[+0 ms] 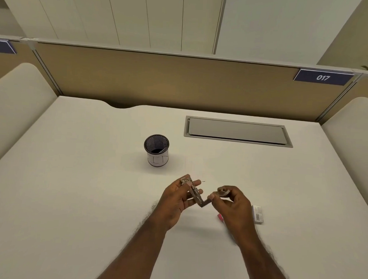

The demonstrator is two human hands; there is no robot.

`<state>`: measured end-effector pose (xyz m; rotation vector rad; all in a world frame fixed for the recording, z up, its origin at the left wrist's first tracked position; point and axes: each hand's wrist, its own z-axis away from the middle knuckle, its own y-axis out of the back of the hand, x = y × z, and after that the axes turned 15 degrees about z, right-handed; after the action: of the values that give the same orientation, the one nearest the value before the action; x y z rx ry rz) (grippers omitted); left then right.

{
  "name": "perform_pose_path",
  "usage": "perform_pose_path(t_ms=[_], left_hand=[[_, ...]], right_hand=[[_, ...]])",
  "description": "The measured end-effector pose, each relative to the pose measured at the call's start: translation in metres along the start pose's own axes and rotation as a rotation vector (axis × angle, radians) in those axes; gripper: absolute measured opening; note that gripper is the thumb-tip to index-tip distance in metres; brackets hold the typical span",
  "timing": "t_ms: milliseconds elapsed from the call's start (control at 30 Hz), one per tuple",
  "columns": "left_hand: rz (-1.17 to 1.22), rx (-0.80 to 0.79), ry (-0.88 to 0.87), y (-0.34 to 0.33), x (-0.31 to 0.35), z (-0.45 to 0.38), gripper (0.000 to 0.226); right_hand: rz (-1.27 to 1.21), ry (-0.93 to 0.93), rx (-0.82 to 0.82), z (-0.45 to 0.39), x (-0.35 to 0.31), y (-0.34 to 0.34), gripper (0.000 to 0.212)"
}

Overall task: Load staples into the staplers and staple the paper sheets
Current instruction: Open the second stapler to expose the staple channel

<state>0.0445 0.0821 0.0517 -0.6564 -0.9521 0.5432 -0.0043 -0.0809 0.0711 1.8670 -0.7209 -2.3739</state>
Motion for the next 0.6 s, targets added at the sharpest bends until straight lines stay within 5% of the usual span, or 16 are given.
perform_pose_path(t_ms=[233, 433, 600], left_hand=[[0.166, 0.060, 0.086, 0.002, -0.001, -0.001, 0.027], [0.229, 0.106, 0.063, 0.009, 0.004, -0.002, 0.022], [0.138, 0.022, 0.138, 0.008, 0.003, 0.002, 0.023]], right_hand=[[0.106, 0.215, 0.158, 0.033, 0.009, -0.016, 0.030], [0.454, 0.473, -0.144, 0.053, 0.017, -0.009, 0.028], [0.471, 0.452, -0.069, 0.031, -0.001, -0.009, 0.032]])
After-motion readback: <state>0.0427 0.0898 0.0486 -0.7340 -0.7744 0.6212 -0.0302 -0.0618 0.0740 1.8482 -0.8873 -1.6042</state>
